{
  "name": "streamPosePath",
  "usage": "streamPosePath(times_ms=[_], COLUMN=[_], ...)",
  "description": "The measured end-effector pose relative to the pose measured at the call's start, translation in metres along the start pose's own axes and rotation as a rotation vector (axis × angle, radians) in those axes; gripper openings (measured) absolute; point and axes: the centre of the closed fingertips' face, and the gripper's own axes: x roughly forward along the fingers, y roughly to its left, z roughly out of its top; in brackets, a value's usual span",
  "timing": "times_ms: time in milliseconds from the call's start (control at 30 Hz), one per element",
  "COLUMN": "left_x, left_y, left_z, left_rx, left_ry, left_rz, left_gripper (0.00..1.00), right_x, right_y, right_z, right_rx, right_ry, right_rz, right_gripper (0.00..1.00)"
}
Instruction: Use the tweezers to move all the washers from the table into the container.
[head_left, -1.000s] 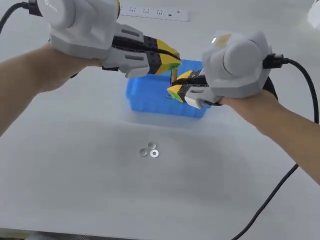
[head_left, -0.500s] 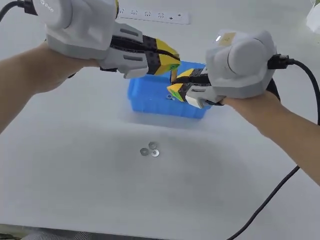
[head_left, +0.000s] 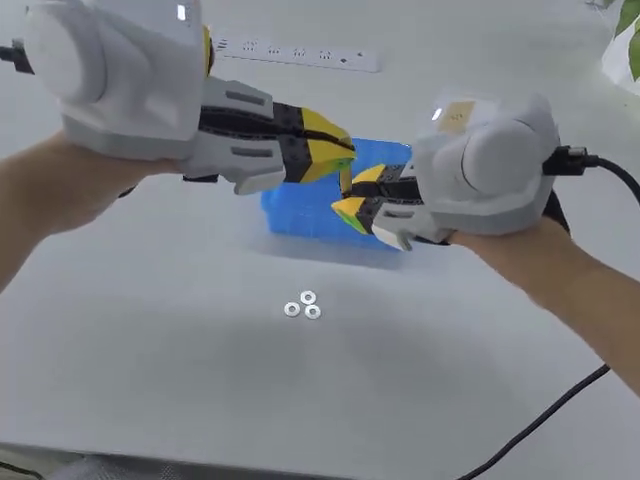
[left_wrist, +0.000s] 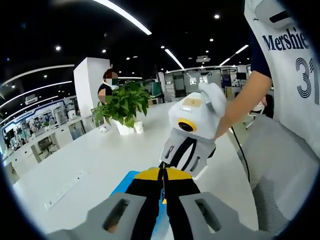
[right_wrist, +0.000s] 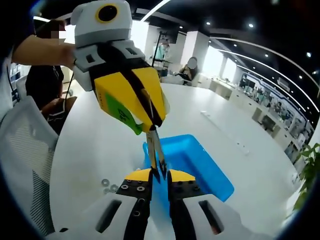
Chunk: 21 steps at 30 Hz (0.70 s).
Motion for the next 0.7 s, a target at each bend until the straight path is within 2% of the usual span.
streamPosePath(times_ms=[33, 67, 200, 433, 700], left_x=[-0.001, -0.001, -0.005, -0.010, -0.015], left_y=[-0.003, -0.010, -0.023, -0.043, -0.062], left_z=[0.000, 0.001, -0.005, -0.007, -0.023], left_rx=[-0.006, -0.008, -0.013, -0.016, -0.010], left_ry=[-0.003, 0.002, 0.029, 0.052, 0.091], left_rz=[0.001, 0.003, -0.016, -0.052, -0.082], left_gripper=[0.05, 0.05, 0.05, 0.05, 0.05], right_x=[0.000, -0.001, -0.001, -0.002, 0.003], right_y=[0.002, 0.008, 0.022, 0.040, 0.063], right_z=[-0.001, -0.003, -0.009, -0.017, -0.031], right_rx=[0.002, 0.011, 0.005, 0.014, 0.003], right_ry=[0.002, 0.002, 0.018, 0.029, 0.063], right_rz=[0.004, 0.016, 0.034, 0.067, 0.109], right_gripper=[0.13, 0.13, 0.13, 0.13, 0.13])
